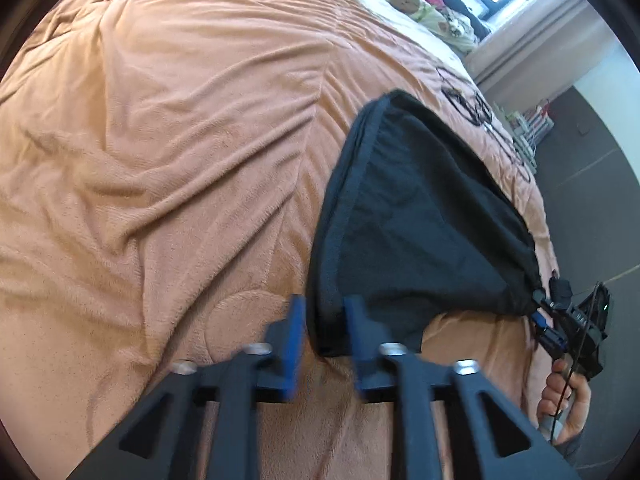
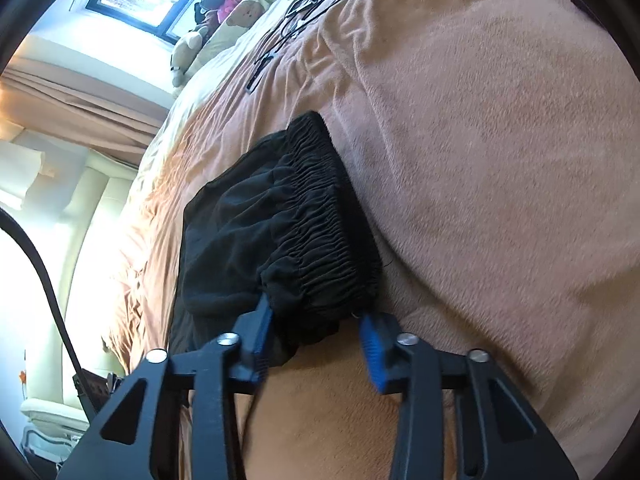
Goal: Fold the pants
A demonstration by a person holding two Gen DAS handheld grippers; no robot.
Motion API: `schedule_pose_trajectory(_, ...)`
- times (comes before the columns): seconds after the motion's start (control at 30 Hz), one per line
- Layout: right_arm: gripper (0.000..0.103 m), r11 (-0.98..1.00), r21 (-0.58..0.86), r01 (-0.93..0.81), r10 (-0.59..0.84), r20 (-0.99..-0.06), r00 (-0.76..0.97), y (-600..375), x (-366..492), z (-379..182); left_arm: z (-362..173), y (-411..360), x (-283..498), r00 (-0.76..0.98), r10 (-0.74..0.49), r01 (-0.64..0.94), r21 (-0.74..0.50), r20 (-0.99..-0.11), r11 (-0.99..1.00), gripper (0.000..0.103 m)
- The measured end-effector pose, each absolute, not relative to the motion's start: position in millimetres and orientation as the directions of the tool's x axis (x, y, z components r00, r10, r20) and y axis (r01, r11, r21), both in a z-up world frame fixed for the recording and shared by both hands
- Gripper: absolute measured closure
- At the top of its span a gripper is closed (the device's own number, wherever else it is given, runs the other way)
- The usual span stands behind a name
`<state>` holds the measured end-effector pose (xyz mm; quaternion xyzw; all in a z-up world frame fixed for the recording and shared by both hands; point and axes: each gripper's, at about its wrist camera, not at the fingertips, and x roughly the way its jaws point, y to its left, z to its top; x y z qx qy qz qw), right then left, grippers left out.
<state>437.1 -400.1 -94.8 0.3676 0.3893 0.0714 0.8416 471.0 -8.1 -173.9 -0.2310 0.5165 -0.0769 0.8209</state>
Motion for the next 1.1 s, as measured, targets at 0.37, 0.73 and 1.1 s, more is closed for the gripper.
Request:
schedule_pose_trajectory(0.37,0.076,0.742,0.649,0.167,0.386,-0.617,0.686,-389,438,-86,-192,2,480,0.434,-0.524,-0.169,-0.638,-0.733,0.752,0.047)
schedule_pose_trajectory(0.73,0.076,0.749,0.641,0.166,0.39,-0.629,0.673,-394,440,-86,-204,12,467,0.436,-0.669,-0.211,-0.791,-0.603,0.575,0.047)
schedule_pose_trajectory(1.1,0.076,0.749,0.641,0.167,0.392,-0.631,0.669,-395,441,-86,-191,2,465,0.42,-0.661,-0.186,-0.772,-0.622,0.608,0.047)
